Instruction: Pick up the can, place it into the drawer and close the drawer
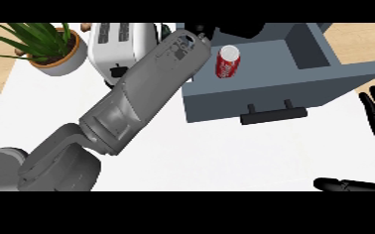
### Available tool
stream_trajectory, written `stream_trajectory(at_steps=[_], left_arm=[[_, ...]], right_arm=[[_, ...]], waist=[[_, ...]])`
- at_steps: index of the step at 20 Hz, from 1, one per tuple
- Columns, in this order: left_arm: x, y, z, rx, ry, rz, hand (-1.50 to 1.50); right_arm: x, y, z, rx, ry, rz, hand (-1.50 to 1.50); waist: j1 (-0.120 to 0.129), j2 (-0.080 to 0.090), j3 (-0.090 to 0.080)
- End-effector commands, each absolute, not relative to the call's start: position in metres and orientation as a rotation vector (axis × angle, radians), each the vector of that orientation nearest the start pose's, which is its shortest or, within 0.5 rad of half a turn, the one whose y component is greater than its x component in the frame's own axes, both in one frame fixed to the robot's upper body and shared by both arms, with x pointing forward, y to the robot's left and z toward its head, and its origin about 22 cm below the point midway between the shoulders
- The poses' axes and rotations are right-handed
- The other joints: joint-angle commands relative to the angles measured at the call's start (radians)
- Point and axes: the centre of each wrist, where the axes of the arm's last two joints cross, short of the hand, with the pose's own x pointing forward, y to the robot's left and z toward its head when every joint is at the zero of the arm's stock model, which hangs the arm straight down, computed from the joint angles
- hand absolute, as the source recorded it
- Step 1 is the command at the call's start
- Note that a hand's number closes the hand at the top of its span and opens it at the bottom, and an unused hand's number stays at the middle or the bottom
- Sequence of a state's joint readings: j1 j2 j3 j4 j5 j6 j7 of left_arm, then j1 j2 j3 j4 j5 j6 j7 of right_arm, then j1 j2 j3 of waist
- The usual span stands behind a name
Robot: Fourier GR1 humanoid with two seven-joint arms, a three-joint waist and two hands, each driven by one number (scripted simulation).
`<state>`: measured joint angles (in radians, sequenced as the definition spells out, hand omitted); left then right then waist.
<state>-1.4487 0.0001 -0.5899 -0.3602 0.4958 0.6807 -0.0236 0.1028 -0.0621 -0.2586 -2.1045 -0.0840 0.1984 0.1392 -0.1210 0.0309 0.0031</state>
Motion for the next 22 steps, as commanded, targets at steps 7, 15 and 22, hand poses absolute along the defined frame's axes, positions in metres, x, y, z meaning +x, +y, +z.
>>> stream_trajectory(at_steps=[7,15,22], left_arm=[[0.427,-0.007,0.161,0.367,-1.767,-0.209,-1.50],[0.424,-0.008,0.159,0.323,-1.768,-0.155,-1.50],[0.426,-0.008,0.167,0.229,-1.761,-0.103,-1.50]], right_arm=[[0.177,-0.287,0.125,-0.132,-1.882,0.045,-1.50],[0.179,-0.300,0.144,-0.303,-1.979,0.218,-1.50],[0.171,-0.277,0.150,-0.420,-2.031,0.408,-1.50]], waist=[[-0.016,-0.005,-0.001],[-0.010,-0.003,-0.001],[0.015,-0.005,-0.002]])
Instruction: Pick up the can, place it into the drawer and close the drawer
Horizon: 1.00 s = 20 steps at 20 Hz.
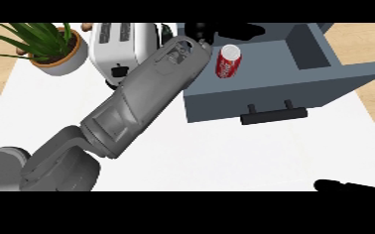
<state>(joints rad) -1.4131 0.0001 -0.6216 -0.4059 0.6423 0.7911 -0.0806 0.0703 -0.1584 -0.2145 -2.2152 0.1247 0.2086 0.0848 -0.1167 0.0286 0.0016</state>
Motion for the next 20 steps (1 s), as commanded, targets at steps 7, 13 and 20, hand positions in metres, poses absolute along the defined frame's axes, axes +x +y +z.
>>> stream_trajectory(at_steps=[7,13,20], left_arm=[[0.424,-0.013,0.176,0.210,-1.806,-0.053,-1.50],[0.420,-0.022,0.188,0.228,-1.799,-0.053,-1.50],[0.418,-0.023,0.189,0.204,-1.786,-0.044,-1.50]], right_arm=[[0.193,-0.274,0.148,-0.639,-1.993,0.625,-1.50],[0.203,-0.262,0.142,-0.837,-1.890,0.835,-1.50],[0.233,-0.235,0.099,-0.964,-1.752,0.981,-1.50]], waist=[[0.047,-0.005,0.000],[0.079,-0.019,-0.001],[0.122,-0.029,-0.001]])
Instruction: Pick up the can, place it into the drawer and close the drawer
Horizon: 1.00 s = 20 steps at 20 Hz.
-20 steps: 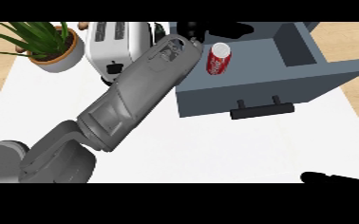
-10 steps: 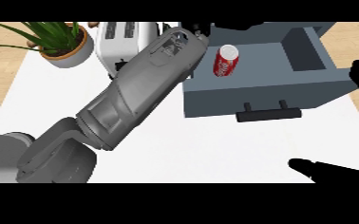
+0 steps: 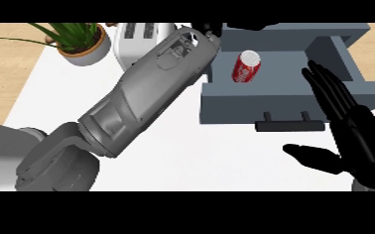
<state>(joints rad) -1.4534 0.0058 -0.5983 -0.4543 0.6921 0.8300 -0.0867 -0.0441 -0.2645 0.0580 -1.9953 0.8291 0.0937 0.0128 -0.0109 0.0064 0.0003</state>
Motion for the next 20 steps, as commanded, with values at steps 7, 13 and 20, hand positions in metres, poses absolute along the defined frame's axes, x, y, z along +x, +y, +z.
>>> stream_trajectory(at_steps=[7,13,20], left_arm=[[0.423,0.011,0.204,0.219,-1.784,-0.037,-1.50],[0.423,0.051,0.210,0.232,-1.773,-0.035,-1.50],[0.408,0.064,0.222,0.233,-1.773,-0.041,-1.50]], right_arm=[[0.271,-0.224,0.049,-1.042,-1.704,0.912,-1.50],[0.300,-0.242,0.013,-1.076,-1.669,0.920,-1.50],[0.326,-0.230,-0.008,-1.139,-1.613,0.954,-1.50]], waist=[[0.044,-0.012,0.000],[0.052,-0.010,0.000],[0.066,-0.011,0.001]])
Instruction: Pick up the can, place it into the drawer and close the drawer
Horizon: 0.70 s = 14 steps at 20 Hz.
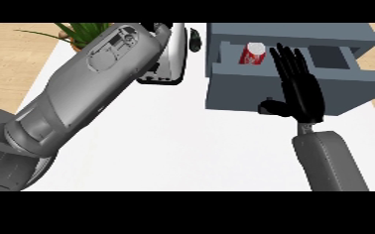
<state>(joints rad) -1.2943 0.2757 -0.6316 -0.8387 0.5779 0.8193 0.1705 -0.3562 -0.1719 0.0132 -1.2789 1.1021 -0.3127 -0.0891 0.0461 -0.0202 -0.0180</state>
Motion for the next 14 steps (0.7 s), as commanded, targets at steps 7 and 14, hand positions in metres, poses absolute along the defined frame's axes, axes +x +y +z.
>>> stream_trajectory(at_steps=[7,14], left_arm=[[0.402,0.090,0.230,0.232,-1.744,-0.062,-1.50],[0.389,0.125,0.203,0.262,-1.718,-0.053,-1.50]], right_arm=[[0.359,-0.224,-0.011,-1.241,-1.620,0.938,-1.50],[0.395,-0.222,0.010,-1.309,-1.670,0.878,-1.50]], waist=[[0.027,0.023,0.020],[0.021,0.024,0.019]])
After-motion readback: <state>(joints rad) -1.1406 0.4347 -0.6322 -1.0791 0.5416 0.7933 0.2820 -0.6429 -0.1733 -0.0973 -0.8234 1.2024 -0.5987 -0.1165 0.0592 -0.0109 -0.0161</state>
